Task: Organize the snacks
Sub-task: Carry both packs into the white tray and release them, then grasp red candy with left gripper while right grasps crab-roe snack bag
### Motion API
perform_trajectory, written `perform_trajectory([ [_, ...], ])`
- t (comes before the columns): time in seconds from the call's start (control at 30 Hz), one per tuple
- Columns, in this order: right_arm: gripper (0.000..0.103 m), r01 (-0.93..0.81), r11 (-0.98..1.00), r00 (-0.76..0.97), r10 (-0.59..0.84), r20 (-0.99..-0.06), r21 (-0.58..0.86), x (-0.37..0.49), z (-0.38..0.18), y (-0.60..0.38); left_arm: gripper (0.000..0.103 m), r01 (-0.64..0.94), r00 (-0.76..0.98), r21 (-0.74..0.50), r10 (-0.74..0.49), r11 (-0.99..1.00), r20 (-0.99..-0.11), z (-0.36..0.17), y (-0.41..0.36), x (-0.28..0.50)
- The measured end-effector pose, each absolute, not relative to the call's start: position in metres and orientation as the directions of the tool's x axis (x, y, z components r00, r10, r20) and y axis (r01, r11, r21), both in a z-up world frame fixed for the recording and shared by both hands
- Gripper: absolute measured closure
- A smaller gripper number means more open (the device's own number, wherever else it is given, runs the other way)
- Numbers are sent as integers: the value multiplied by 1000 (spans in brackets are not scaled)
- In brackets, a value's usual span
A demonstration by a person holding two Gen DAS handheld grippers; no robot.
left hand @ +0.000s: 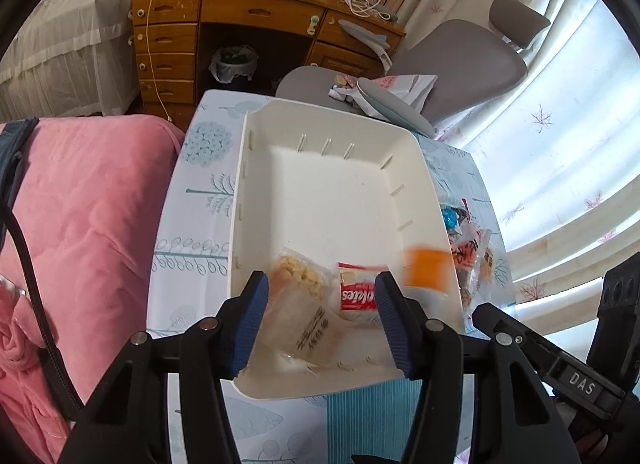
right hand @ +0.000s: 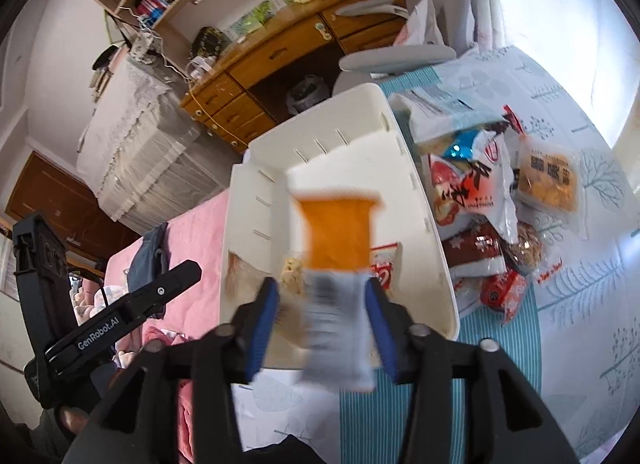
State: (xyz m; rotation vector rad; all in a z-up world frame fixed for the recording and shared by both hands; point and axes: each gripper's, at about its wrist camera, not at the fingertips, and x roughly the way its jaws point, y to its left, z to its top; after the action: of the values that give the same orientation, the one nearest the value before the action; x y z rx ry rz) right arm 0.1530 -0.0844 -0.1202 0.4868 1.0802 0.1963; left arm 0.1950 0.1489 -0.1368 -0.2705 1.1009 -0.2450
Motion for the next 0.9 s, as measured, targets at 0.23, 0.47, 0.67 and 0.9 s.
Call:
perform_trajectory([
  [0.23, 37, 111, 872, 492, 368, -789, 476, 135, -115, -93, 42, 54, 408, -324, -317, 944, -856, -136, 141, 187],
  [0.47, 37, 137, 865, 509, 357, -783, 483, 111, -115, -107, 37, 84, 401, -337, -341, 938, -850, -129, 127, 167],
  [0.67, 37, 149, 866, 508, 348, -788, 478, 98, -119, -126, 32, 123, 386, -316, -339, 941, -858, -122, 99, 145],
  [0.9, 37, 126, 880, 508, 340, -792, 458, 89, -115, -159, 31, 131, 350, -307, -334, 943, -875, -123, 61, 128],
])
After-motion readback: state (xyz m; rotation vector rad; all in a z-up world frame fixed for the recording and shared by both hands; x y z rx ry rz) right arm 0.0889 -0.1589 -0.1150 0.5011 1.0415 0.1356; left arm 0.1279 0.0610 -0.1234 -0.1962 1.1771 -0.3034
